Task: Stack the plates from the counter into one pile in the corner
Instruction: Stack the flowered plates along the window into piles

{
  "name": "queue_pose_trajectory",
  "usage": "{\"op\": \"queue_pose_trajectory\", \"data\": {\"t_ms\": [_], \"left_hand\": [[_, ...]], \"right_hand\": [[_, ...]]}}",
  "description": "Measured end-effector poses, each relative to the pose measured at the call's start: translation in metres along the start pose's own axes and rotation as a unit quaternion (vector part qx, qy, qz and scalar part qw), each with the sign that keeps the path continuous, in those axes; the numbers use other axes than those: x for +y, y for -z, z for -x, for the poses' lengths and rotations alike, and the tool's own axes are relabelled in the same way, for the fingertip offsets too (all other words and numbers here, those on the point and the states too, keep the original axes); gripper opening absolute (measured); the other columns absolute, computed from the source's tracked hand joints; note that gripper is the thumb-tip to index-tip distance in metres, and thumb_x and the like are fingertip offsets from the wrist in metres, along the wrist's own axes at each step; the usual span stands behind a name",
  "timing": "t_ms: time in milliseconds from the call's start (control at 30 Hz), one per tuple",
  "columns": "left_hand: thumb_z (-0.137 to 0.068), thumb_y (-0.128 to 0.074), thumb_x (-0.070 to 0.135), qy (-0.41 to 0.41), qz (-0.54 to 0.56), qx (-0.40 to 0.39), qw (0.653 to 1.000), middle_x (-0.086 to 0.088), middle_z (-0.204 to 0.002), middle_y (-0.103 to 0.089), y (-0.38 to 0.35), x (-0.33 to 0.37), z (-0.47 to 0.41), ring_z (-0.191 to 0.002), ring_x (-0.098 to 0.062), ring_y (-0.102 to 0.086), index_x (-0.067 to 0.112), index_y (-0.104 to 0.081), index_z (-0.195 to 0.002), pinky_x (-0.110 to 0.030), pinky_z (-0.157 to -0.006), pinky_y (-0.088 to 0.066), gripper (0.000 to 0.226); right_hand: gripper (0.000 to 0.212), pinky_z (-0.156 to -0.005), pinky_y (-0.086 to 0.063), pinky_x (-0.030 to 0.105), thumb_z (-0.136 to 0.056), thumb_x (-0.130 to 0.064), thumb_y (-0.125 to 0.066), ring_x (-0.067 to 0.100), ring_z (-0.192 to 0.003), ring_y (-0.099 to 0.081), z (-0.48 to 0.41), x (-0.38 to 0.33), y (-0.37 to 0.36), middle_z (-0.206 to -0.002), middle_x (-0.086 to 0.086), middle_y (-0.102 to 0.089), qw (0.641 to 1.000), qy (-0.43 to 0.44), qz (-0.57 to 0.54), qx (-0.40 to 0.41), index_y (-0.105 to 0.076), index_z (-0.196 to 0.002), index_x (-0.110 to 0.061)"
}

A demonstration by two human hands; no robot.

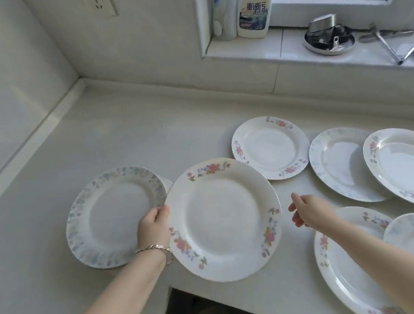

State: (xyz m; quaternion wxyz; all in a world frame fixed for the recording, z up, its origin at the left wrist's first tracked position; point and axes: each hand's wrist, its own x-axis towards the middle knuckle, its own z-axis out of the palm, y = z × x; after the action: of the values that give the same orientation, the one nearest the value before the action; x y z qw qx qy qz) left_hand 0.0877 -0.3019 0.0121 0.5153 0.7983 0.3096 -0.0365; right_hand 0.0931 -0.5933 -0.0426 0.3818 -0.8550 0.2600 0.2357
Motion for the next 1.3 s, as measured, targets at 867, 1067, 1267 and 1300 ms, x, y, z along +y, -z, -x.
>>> {"op": "queue_pose_trajectory", "data": {"t_ms": [867,1067,1267,1300], "left_hand": [[-0.092,-0.049,0.012,0.186,0.192,0.204,0.942,-0.006,-0.056,-0.039,0.134,-0.084,-0.084,-0.061,-0.023,-0.039,0.01,-0.039,-0.054,-0.028,-0.055,-0.033,0.039],[-0.09,-0.045,0.019,0.119,0.035,0.157,0.98,-0.013,-0.064,-0.051,0.142,-0.099,-0.085,-0.062,-0.027,-0.052,0.008,-0.042,-0.058,-0.028,-0.06,-0.038,0.034],[-0.084,-0.059,0.04,0.073,-0.176,0.081,0.978,-0.002,-0.059,-0.048,0.147,-0.089,-0.079,-0.058,-0.024,-0.047,0.013,-0.037,-0.059,-0.026,-0.052,-0.031,0.043],[-0.085,-0.059,0.039,0.073,-0.202,0.073,0.974,0.001,-0.057,-0.046,0.147,-0.087,-0.078,-0.058,-0.022,-0.045,0.014,-0.036,-0.058,-0.025,-0.048,-0.028,0.043]], "right_hand": [[0.031,-0.056,-0.042,0.022,-0.095,-0.03,-0.039,0.013,-0.057,-0.06,0.014,-0.135,-0.117,-0.065,-0.002,-0.064,0.968,0.146,0.183,-0.086,-0.058,-0.076,-0.015],[0.03,-0.053,-0.041,0.02,-0.096,-0.03,-0.039,0.011,-0.058,-0.059,0.012,-0.132,-0.115,-0.066,-0.002,-0.063,0.967,0.139,0.197,-0.087,-0.059,-0.08,-0.013],[0.032,-0.053,-0.041,0.018,-0.097,-0.032,-0.038,0.009,-0.059,-0.059,0.009,-0.125,-0.116,-0.069,-0.003,-0.063,0.963,0.136,0.212,-0.095,-0.06,-0.086,-0.012],[0.032,-0.054,-0.041,0.018,-0.097,-0.032,-0.038,0.009,-0.059,-0.059,0.009,-0.124,-0.116,-0.069,-0.003,-0.063,0.963,0.134,0.212,-0.096,-0.061,-0.087,-0.012]]}}
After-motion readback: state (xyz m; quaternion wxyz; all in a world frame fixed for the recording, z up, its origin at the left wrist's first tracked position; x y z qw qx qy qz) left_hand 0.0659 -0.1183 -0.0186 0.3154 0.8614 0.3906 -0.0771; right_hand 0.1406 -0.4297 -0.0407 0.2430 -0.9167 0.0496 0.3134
